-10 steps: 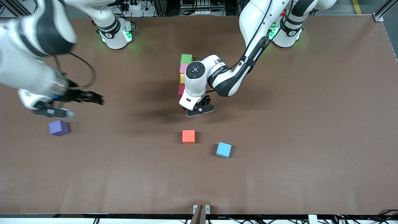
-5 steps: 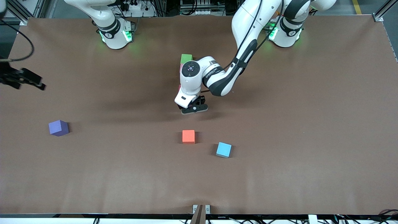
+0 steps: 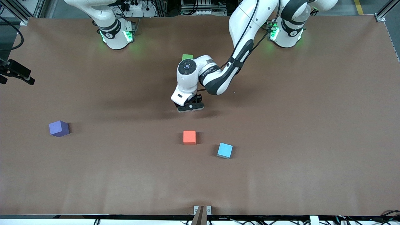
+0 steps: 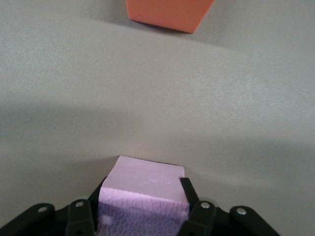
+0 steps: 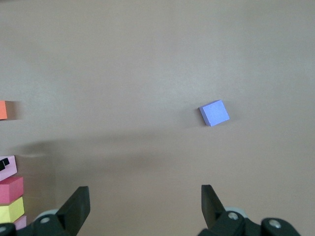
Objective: Arrange blocks into number 1
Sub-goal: 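Stack the pink block with the left gripper while the right gripper withdraws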
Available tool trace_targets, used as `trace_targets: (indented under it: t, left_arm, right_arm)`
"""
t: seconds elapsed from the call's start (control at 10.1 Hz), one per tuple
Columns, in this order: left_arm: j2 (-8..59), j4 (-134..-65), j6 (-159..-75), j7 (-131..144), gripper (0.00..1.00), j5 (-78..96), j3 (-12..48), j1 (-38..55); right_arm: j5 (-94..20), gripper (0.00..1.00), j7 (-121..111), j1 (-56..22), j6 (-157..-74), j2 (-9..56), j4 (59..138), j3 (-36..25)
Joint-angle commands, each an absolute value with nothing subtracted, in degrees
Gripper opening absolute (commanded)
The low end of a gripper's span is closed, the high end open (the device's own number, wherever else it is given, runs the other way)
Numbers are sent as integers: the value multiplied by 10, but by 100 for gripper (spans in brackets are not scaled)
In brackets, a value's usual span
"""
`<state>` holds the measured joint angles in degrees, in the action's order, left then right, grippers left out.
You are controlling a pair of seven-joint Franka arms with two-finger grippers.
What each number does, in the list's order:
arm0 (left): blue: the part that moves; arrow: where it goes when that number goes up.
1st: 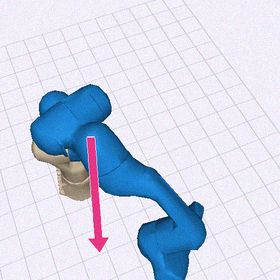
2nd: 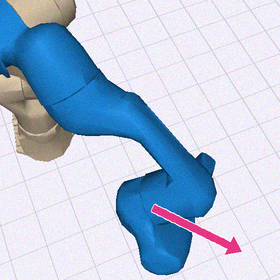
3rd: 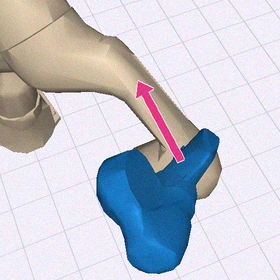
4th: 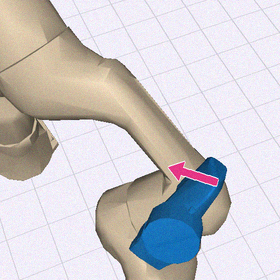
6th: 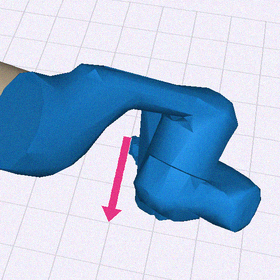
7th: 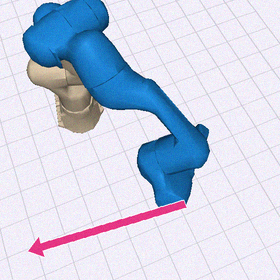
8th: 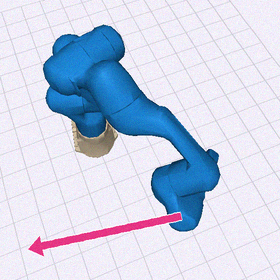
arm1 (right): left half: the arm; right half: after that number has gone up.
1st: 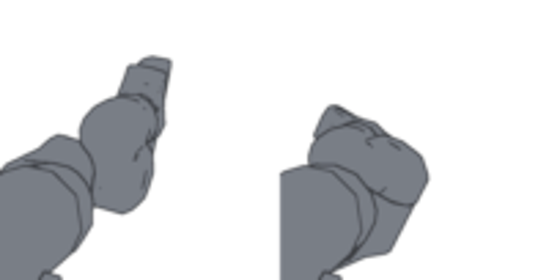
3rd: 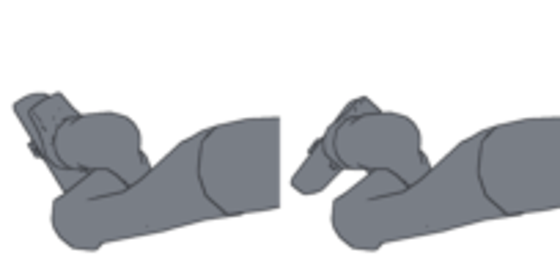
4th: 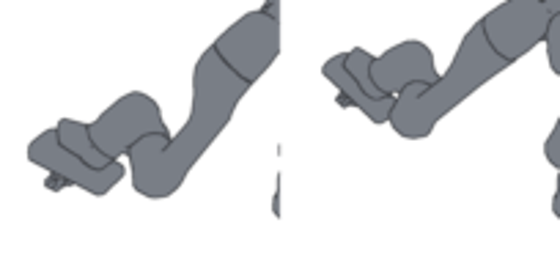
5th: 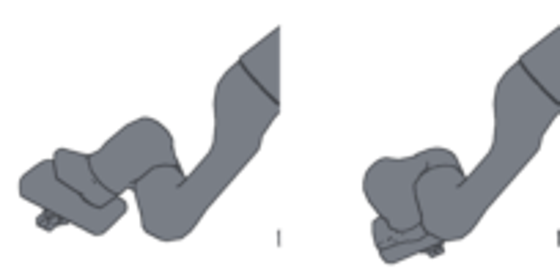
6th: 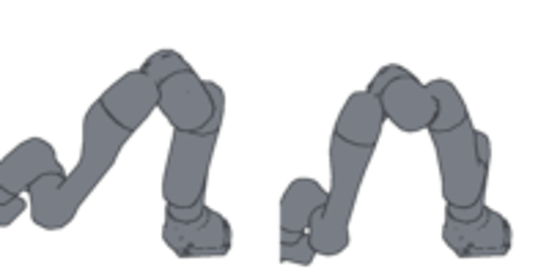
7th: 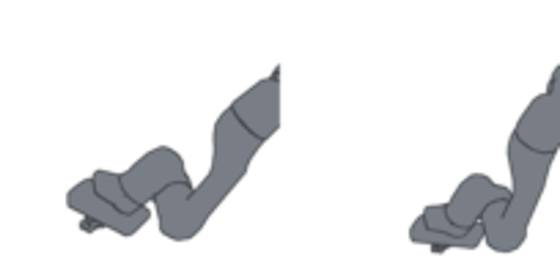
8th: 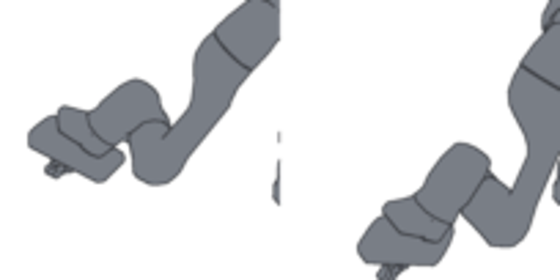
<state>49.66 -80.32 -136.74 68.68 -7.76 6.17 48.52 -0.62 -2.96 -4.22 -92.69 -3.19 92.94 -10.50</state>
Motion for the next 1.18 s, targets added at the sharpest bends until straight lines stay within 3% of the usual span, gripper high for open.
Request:
trace_targets:
  t: [0.0, 0.59, 0.69, 1.08]
  left_arm:
    - [505, -788, -1371, 702, 0, -86, 53, 499]
    - [504, -791, -1370, 701, 3, -93, 54, 512]
    - [505, -793, -1370, 699, 99, -121, 54, 512]
    - [491, -795, -1348, 712, 100, -162, 54, 507]
  right_arm:
    - [-3, 100, -33, -41, -915, -17, 913, -113]
    - [-6, 100, -34, -47, -920, -4, 916, -113]
    - [-6, 100, -36, -44, -920, -4, 915, -115]
    - [-6, 100, -36, -33, -915, -4, 924, -115]
